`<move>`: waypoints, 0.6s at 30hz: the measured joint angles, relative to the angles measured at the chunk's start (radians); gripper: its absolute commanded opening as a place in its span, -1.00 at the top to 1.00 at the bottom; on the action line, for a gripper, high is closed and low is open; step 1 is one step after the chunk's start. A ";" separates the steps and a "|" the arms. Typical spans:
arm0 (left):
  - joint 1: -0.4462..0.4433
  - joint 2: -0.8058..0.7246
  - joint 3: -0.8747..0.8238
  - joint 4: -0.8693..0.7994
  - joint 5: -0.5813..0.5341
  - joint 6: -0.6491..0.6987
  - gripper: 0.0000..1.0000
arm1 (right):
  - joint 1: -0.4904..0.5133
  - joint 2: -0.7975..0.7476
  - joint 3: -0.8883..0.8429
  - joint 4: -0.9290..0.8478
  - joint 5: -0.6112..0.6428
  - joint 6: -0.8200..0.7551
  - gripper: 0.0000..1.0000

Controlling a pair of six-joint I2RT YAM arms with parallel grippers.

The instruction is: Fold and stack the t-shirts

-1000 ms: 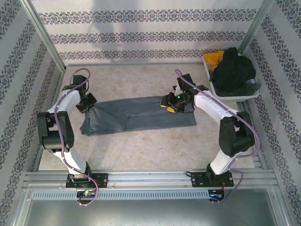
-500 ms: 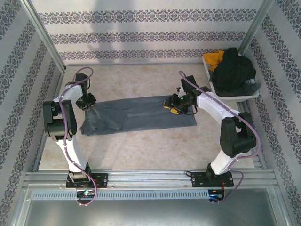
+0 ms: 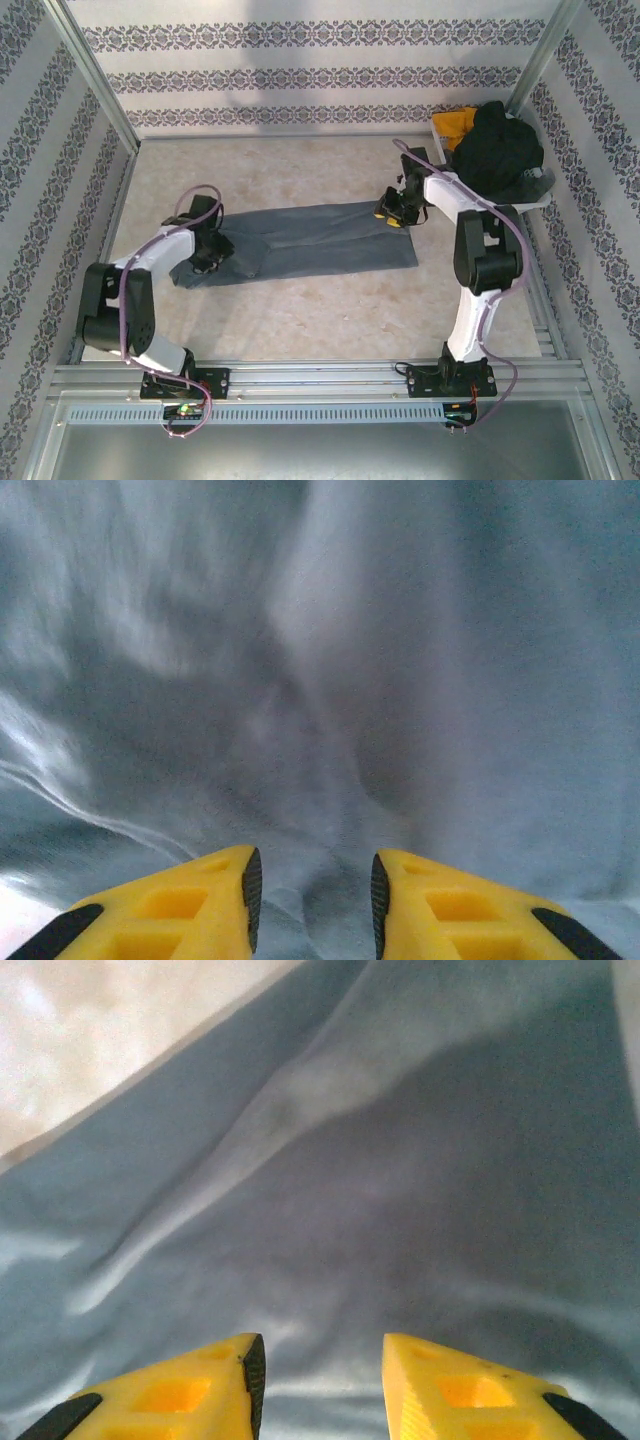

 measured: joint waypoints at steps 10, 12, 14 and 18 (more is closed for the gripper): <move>0.051 0.254 0.257 0.044 0.047 -0.045 0.28 | 0.035 0.142 0.148 -0.314 0.208 -0.102 0.28; 0.053 0.293 0.305 0.052 0.042 -0.021 0.28 | 0.054 0.126 0.122 -0.347 0.232 -0.107 0.27; 0.056 0.425 0.500 -0.033 0.044 0.023 0.28 | 0.088 0.054 -0.001 -0.330 0.250 -0.099 0.27; 0.051 0.631 0.788 0.036 0.095 0.072 0.30 | 0.183 -0.102 -0.227 -0.341 0.222 -0.023 0.26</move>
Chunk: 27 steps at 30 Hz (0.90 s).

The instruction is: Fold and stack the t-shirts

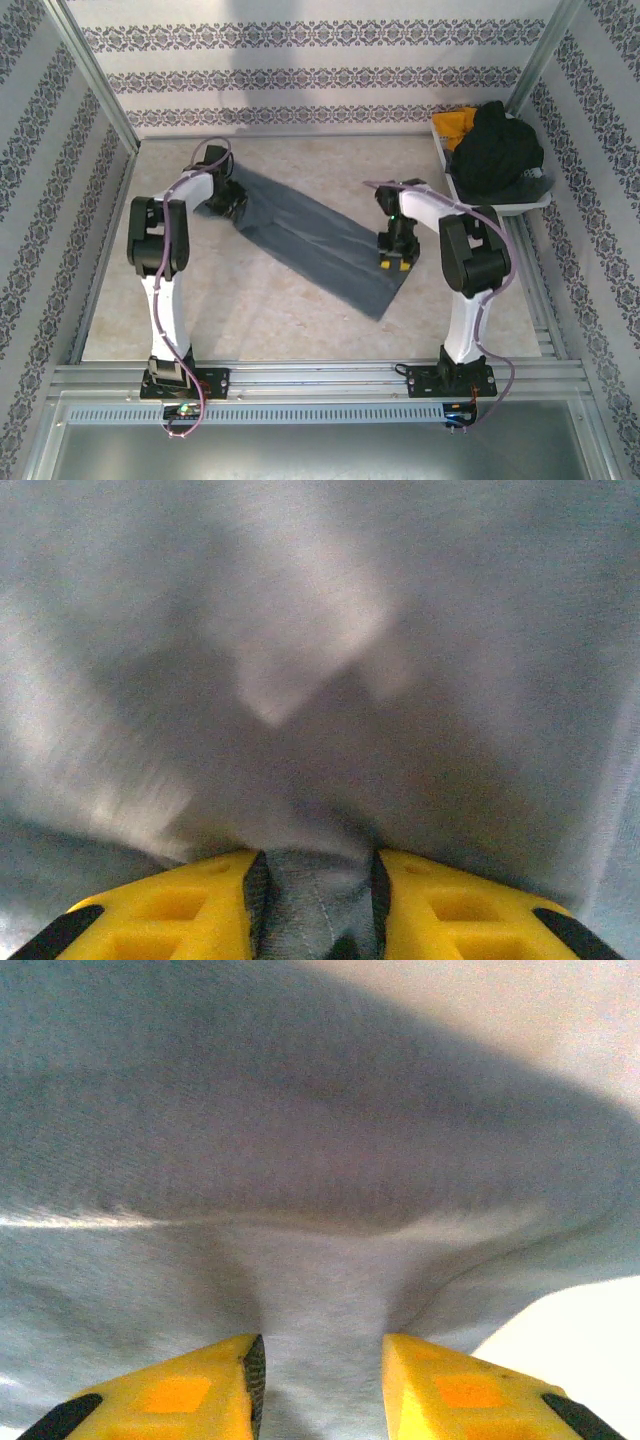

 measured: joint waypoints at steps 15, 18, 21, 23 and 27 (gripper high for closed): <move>-0.144 0.424 0.606 0.212 0.181 -0.014 -0.16 | 0.288 -0.220 -0.286 0.378 -0.246 0.607 0.09; -0.150 0.341 0.507 0.187 0.099 0.022 -0.46 | 0.280 -0.293 -0.285 0.391 -0.232 0.634 -0.03; -0.138 0.161 0.262 0.167 -0.012 0.038 -0.50 | 0.244 -0.407 -0.285 0.391 -0.214 0.616 -0.12; -0.122 0.021 0.100 0.158 -0.076 0.040 -0.47 | 0.201 -0.483 -0.290 0.397 -0.208 0.580 -0.13; -0.095 -0.281 -0.183 0.156 -0.123 0.014 -0.34 | 0.057 -0.578 -0.320 0.378 -0.212 0.435 -0.11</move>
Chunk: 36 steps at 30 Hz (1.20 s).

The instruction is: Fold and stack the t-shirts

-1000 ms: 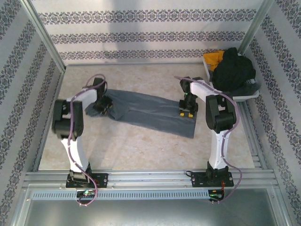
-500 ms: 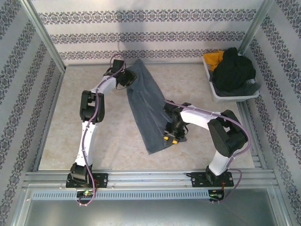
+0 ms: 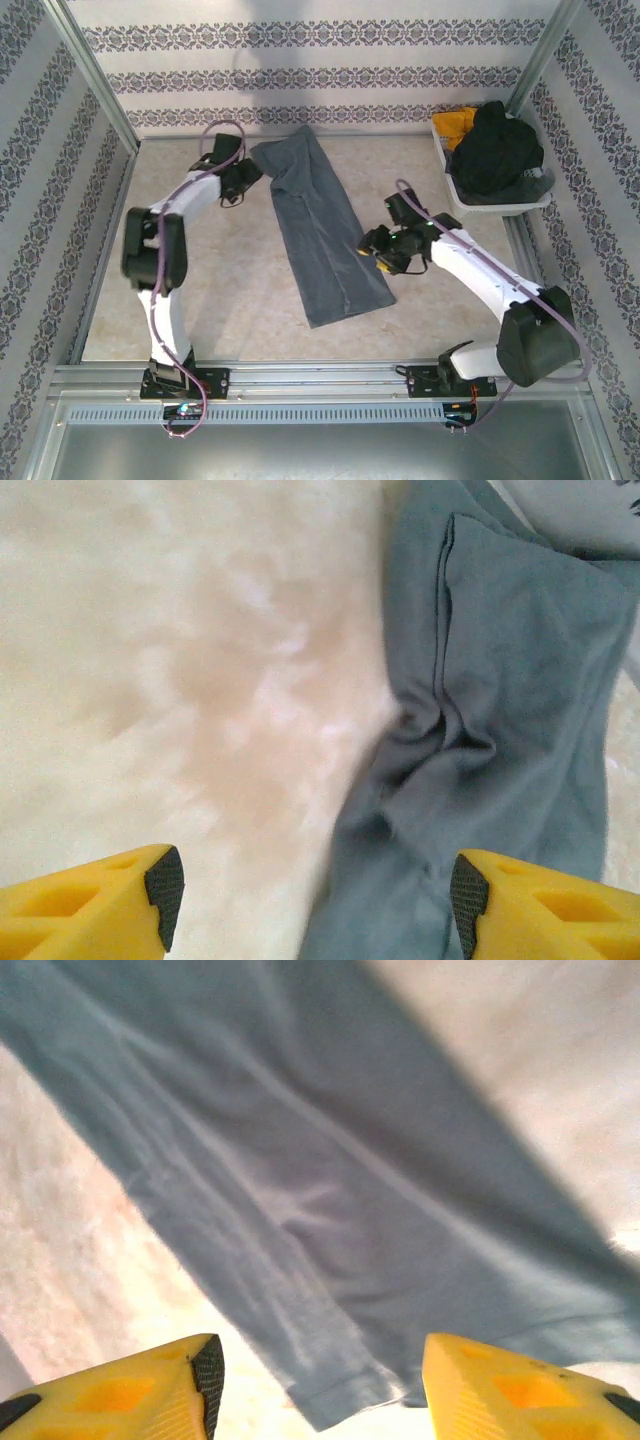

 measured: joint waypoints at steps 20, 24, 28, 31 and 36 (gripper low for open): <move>-0.552 -0.505 -0.786 -0.031 0.378 -0.310 -0.13 | 0.011 0.287 -0.072 -0.127 0.006 -0.430 0.53; -0.612 -0.473 -0.788 -0.015 0.383 -0.350 -0.17 | 0.074 0.293 -0.089 -0.106 -0.024 -0.394 0.65; -0.620 -0.473 -0.824 0.041 0.373 -0.406 -0.16 | 0.153 0.280 -0.100 -0.076 -0.047 -0.334 0.78; -0.621 -0.456 -0.819 0.050 0.374 -0.442 -0.05 | 0.196 0.266 -0.108 -0.060 -0.059 -0.294 0.84; -0.620 -0.414 -0.780 -0.036 0.369 -0.472 0.80 | 0.232 0.242 -0.111 -0.045 -0.072 -0.246 0.93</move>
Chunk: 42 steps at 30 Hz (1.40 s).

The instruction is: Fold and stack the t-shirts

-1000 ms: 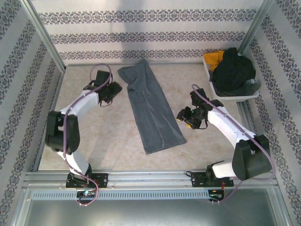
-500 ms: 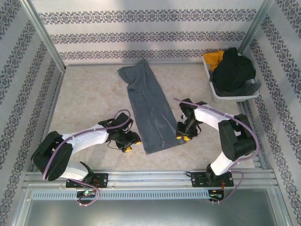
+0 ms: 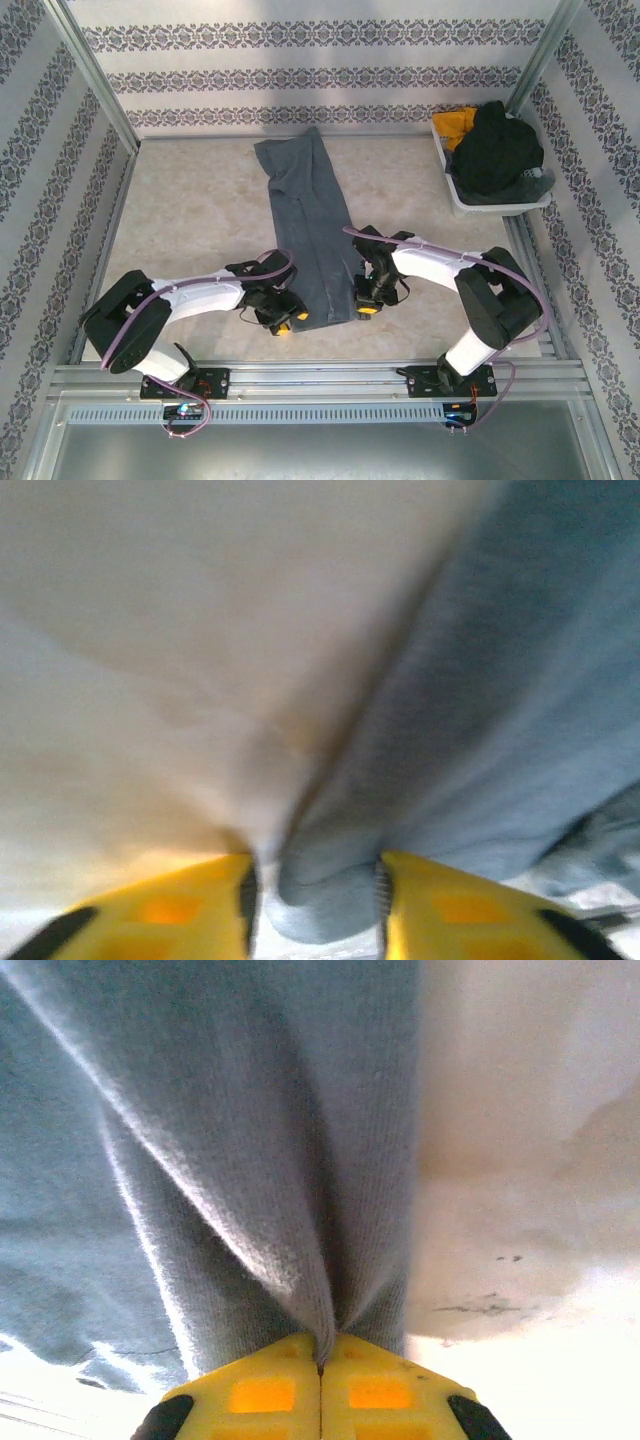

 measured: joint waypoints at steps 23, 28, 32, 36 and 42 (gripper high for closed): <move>-0.012 -0.590 -0.330 -0.133 -0.179 -0.106 1.00 | 0.158 -0.093 -0.058 0.041 -0.032 0.158 0.13; -0.012 -0.575 -0.326 -0.128 -0.178 -0.106 1.00 | 0.158 -0.160 -0.115 0.062 -0.023 0.198 0.12; -0.012 -0.589 -0.326 -0.129 -0.175 -0.106 1.00 | 0.184 -0.149 -0.133 0.087 -0.024 0.231 0.14; -0.012 -0.596 -0.327 -0.128 -0.174 -0.106 1.00 | 0.210 -0.110 -0.128 0.123 -0.029 0.255 0.23; -0.012 -0.594 -0.327 -0.125 -0.171 -0.106 1.00 | 0.219 -0.035 -0.090 0.117 -0.034 0.273 0.74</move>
